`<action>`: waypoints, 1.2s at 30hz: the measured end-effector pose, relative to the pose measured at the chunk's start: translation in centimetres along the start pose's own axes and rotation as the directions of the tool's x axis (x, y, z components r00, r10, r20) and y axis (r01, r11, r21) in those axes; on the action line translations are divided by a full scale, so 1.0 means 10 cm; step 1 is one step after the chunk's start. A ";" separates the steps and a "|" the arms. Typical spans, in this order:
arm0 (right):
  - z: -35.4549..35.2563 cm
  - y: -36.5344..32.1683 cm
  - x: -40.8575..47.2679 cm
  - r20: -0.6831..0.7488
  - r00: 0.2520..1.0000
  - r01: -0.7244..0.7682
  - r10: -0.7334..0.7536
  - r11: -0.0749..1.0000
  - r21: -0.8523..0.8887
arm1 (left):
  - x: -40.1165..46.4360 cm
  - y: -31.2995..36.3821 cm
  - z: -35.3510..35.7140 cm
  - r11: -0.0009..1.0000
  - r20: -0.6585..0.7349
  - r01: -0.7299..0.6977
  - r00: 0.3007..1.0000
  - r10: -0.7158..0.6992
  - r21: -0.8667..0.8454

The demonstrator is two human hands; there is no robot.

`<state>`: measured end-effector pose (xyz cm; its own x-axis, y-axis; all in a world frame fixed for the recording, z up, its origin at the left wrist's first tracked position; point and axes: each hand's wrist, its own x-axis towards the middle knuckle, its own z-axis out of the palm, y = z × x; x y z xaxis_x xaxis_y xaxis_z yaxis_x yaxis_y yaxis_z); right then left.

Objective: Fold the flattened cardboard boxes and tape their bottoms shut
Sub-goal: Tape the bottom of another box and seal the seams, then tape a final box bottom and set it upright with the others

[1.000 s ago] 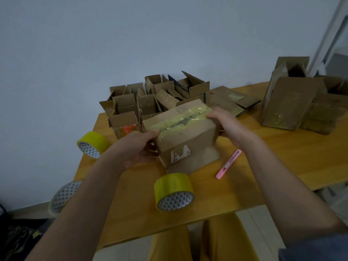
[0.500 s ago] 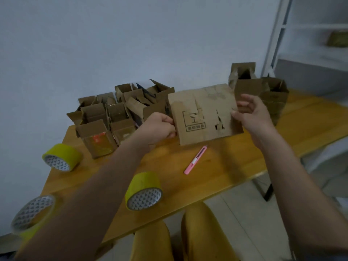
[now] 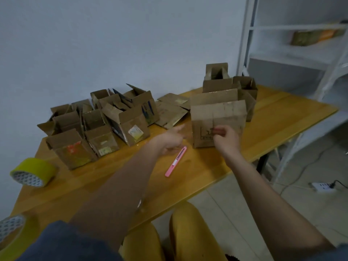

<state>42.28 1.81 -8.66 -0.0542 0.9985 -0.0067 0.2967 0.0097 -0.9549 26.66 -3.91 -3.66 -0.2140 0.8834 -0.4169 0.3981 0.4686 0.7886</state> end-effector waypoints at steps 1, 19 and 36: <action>0.04 0.01 0.00 0.018 1.000 -0.010 0.010 1.000 -0.007 | 0.01 -0.04 -0.06 1.000 -0.046 0.015 0.999 -0.016 -0.016; 1.69 -0.21 0.68 0.344 0.933 -0.045 0.106 0.982 -0.181 | 0.42 -0.89 -1.16 0.969 -0.263 -0.071 0.955 0.134 0.235; 2.13 -0.36 1.20 0.007 0.980 -0.200 0.201 0.969 0.143 | 0.97 -1.02 -1.26 0.982 -0.135 -0.186 0.973 0.190 0.039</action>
<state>20.28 12.58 -11.63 -0.0007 0.9797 -0.2005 0.1617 -0.1978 -0.9668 9.31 -0.12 -10.09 -0.2530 0.9477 -0.1948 0.4657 0.2957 0.8340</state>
